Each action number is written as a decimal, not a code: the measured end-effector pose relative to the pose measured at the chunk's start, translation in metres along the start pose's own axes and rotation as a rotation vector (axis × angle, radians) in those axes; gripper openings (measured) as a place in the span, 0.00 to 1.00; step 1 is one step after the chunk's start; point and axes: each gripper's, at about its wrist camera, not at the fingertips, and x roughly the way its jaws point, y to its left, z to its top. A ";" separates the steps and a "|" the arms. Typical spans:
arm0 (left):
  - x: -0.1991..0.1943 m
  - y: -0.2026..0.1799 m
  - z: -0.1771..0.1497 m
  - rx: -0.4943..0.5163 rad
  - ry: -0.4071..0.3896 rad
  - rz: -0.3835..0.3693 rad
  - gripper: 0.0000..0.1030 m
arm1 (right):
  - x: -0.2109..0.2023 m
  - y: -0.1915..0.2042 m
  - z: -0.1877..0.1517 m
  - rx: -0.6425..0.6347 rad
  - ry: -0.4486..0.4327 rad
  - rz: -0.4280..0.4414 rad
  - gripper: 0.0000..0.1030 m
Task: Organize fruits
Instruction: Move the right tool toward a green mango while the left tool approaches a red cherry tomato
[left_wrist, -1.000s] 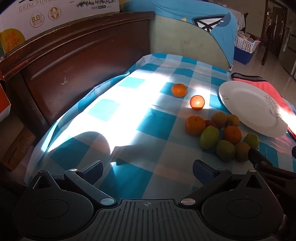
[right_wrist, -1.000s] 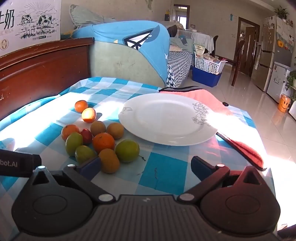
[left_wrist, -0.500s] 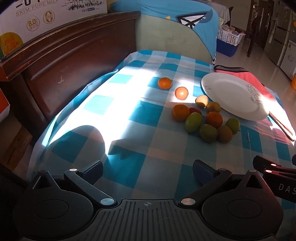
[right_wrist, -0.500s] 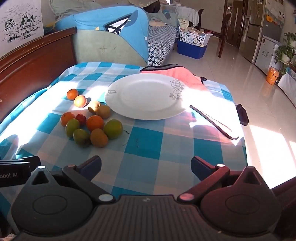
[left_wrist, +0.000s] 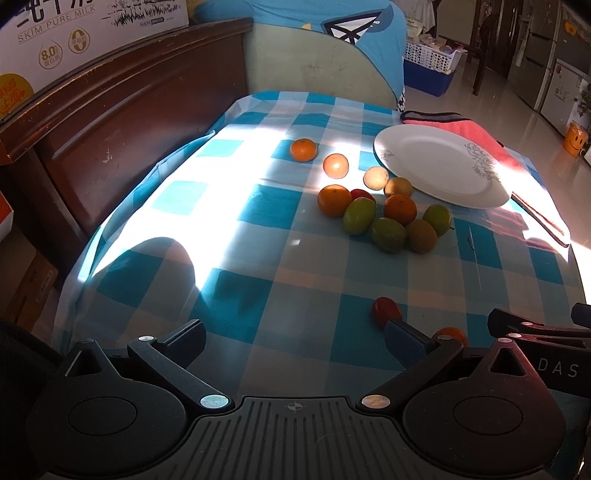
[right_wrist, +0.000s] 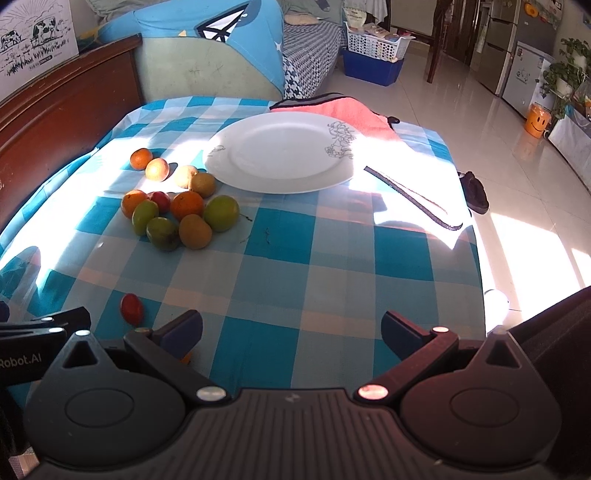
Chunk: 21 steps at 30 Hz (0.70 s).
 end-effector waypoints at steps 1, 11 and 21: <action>0.000 0.000 0.000 0.002 0.002 0.001 1.00 | 0.000 0.001 0.000 -0.003 0.003 -0.004 0.99; 0.000 -0.001 -0.002 0.008 0.001 0.005 1.00 | -0.001 0.008 -0.004 -0.024 0.013 -0.050 0.99; 0.001 0.001 -0.002 0.010 0.002 0.005 1.00 | -0.002 0.011 -0.005 -0.027 0.018 -0.076 0.99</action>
